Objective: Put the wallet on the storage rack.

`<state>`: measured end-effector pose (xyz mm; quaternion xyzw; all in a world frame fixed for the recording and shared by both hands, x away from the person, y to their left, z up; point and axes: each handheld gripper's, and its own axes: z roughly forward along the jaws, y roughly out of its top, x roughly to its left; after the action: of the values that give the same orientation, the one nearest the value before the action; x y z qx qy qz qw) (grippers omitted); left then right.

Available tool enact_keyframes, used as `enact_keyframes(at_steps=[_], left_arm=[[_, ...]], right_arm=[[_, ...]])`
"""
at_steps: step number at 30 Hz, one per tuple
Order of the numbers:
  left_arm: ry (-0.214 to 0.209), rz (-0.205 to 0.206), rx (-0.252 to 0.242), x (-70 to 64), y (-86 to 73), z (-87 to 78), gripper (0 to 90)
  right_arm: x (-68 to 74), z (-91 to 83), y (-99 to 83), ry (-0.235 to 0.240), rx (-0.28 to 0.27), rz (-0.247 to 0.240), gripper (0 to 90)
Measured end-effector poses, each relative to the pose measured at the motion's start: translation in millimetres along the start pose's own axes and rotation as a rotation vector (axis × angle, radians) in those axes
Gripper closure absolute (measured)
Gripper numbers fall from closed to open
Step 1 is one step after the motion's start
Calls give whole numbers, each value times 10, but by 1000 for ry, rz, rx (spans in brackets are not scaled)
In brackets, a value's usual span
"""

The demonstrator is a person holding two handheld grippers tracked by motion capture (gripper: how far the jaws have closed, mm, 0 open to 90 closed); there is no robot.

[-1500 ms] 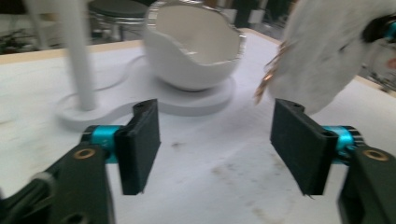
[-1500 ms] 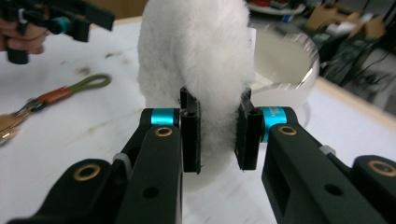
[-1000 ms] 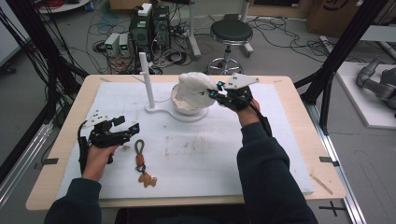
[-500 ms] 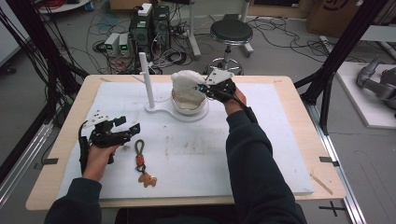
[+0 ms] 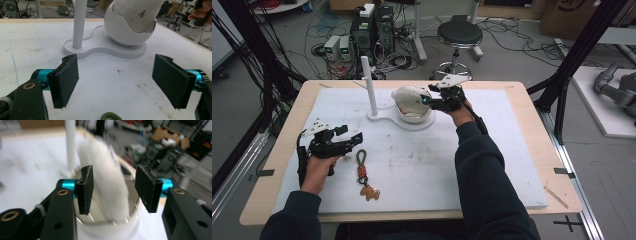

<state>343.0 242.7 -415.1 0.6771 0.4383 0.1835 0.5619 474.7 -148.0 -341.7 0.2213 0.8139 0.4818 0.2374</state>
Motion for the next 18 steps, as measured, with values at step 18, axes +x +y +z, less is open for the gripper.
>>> enact_keyframes(at_steps=[18], left_arm=[[1, -6, 5, -2, 0, -1, 216]], right_arm=[[42, 120, -30, -8, 142, 75, 746]])
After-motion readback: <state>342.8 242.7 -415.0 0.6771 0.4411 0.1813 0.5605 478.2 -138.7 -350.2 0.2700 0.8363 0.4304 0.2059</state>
